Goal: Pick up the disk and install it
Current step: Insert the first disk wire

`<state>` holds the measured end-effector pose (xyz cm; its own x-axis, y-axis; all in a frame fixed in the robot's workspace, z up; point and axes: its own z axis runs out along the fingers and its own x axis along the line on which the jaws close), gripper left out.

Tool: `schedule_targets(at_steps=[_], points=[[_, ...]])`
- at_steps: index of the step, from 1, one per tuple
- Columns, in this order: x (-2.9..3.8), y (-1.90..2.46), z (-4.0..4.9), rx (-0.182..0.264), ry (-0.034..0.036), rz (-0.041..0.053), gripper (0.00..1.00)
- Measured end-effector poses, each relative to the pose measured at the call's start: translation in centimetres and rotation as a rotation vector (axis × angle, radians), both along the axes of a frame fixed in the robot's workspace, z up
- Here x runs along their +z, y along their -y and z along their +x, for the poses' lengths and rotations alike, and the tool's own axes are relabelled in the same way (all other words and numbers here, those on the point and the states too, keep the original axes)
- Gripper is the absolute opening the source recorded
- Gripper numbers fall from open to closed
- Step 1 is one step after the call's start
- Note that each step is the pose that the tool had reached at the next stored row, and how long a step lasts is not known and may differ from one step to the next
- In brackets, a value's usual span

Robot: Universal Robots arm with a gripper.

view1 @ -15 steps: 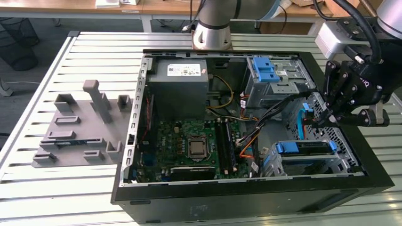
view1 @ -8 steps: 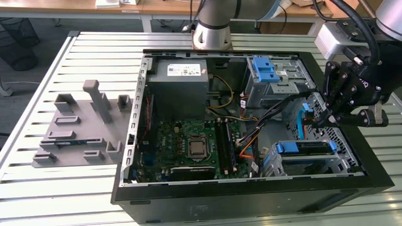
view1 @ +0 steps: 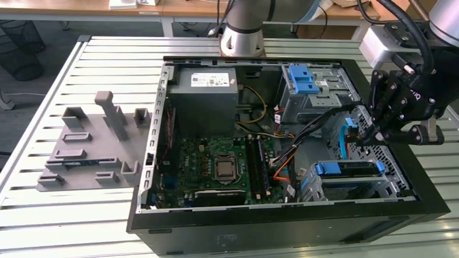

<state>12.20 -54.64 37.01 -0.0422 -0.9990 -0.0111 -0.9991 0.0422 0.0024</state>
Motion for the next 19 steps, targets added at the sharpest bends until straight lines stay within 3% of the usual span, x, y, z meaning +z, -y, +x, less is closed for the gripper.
schedule_targets(at_steps=[1, 6, 10, 11, 12, 16, 19], points=[[0.0, 0.0, 0.01, 0.0, 0.0, 0.0, 0.18], [-0.23, -0.13, 0.07, -0.006, 0.0002, 0.0, 0.18], [-0.46, -0.77, 0.08, -0.012, 0.0001, 0.0001, 0.18], [-0.8, -1.28, 0.08, -0.016, 0.0001, 0.0001, 0.24], [-0.9, -1.3, 0.08, -0.016, 0.0006, 0.0003, 0.31], [-1.21, -1.31, 0.08, -0.016, 0.0127, 0.0002, 0.31], [-1.24, -1.31, 0.08, -0.016, 0.0135, 0.0, 0.31]])
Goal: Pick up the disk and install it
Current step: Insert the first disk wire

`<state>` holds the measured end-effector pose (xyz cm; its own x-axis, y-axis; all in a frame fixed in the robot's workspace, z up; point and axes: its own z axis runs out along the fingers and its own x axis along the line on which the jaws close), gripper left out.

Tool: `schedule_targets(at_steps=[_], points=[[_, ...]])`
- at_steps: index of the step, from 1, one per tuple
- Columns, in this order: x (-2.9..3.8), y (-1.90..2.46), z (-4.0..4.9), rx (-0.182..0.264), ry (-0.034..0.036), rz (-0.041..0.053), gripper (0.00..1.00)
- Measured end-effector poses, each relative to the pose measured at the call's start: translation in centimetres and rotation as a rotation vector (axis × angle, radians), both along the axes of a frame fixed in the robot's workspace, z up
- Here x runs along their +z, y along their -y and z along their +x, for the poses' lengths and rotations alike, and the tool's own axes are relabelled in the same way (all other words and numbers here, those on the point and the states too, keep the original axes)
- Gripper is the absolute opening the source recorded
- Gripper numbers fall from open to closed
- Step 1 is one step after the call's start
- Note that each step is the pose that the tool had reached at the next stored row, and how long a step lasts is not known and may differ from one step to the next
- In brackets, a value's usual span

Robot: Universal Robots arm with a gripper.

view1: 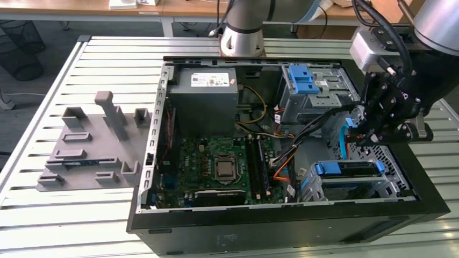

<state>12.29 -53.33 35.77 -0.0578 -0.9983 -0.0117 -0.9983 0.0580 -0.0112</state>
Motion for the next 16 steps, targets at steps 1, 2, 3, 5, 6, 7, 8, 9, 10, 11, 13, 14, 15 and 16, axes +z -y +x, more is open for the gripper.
schedule_targets(at_steps=[1, 2, 3, 5, 6, 7, 8, 9, 10, 11, 13, 14, 15, 16], points=[[-0.02, 0.0, -0.01, 0.0, 0.0, 0.0002, 0.31], [-0.02, 0.01, -0.01, 0.0, 0.0, 0.0001, 0.29], [-0.06, 0.02, 0.0, 0.0, 0.0002, 0.0003, 0.29], [-0.13, 0.06, -0.01, 0.0, 0.0016, 0.0003, 0.22], [-0.16, 0.07, -0.01, 0.0, 0.0024, 0.0001, 0.22], [-0.17, 0.06, -0.01, 0.0, 0.0031, 0.0, 0.22], [-0.19, 0.07, -0.01, 0.0, 0.0039, -0.0005, 0.22], [-0.21, 0.07, -0.01, 0.0, 0.0049, -0.0009, 0.22], [-0.22, 0.07, -0.01, 0.0, 0.0063, -0.0012, 0.22], [-0.24, 0.07, -0.01, 0.0, 0.0075, -0.0016, 0.22], [-0.26, 0.07, -0.01, 0.0, 0.0083, -0.0017, 0.22], [-0.26, 0.07, 0.0, 0.0, 0.0084, -0.0017, 0.22], [-0.26, 0.07, -0.01, 0.0, 0.0084, -0.0017, 0.21], [-0.27, 0.07, -0.01, 0.0, 0.0084, -0.0016, 0.21]])
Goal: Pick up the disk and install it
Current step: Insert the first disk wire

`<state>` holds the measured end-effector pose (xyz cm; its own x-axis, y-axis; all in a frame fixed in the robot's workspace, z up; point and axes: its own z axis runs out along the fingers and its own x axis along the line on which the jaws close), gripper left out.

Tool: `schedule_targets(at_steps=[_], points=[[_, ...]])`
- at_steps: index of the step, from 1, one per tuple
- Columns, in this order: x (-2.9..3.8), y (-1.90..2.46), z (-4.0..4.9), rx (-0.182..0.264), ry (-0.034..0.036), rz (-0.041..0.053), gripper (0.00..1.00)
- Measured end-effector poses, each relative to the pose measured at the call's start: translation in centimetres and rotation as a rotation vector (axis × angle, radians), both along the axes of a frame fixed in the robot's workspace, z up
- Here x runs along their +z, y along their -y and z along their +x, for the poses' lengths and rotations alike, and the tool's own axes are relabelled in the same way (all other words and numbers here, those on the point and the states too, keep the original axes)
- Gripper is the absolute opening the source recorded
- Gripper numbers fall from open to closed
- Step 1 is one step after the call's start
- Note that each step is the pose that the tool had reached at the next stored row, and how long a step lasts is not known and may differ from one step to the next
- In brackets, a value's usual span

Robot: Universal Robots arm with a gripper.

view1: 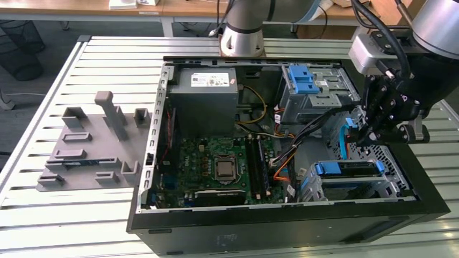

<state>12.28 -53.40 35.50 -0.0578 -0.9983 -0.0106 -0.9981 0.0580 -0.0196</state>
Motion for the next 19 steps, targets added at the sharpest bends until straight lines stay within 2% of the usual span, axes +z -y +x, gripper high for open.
schedule_targets(at_steps=[1, 11, 16, 19], points=[[0.0, 0.0, 0.0, 0.0, 0.0, -0.0001, 0.16], [0.0, 0.1, 0.01, 0.0, 0.0, 0.0002, 0.16], [-0.02, 0.53, 0.01, 0.0, 0.0, 0.0001, 0.16], [-0.02, 0.56, 0.02, 0.0, 0.0, 0.0002, 0.16]])
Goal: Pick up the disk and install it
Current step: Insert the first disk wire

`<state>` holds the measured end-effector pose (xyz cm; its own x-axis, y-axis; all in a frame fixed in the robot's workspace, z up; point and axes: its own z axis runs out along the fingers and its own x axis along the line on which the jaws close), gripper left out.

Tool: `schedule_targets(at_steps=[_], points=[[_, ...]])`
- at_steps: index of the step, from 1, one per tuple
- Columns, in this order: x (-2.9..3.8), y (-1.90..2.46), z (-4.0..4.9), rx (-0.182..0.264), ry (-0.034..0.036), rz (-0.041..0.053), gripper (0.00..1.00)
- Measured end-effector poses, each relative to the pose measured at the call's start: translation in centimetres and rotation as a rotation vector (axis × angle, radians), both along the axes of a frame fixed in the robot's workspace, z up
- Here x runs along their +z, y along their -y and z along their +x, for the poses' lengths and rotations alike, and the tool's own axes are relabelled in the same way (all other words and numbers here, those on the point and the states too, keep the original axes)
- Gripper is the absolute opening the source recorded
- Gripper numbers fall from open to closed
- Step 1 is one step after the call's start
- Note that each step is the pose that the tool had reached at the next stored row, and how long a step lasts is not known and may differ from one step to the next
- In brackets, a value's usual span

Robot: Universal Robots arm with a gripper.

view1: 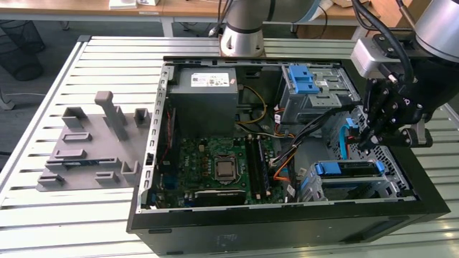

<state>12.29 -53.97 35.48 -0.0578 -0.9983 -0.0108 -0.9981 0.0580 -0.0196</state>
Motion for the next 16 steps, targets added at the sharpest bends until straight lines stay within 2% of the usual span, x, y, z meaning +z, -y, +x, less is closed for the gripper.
schedule_targets(at_steps=[2, 6, 8, 12, 16], points=[[-0.03, 0.02, 0.0, 0.0, -0.0002, 0.0, 0.16], [-0.3, 0.06, 0.0, 0.013, -0.0071, -0.0001, 0.16], [-0.42, 0.09, 0.0, 0.015, -0.0082, -0.0002, 0.16], [-0.52, 0.53, 0.0, 0.015, -0.0083, 0.0005, 0.16], [-0.58, 0.77, 0.0, 0.012, -0.0095, 0.0005, 0.16]])
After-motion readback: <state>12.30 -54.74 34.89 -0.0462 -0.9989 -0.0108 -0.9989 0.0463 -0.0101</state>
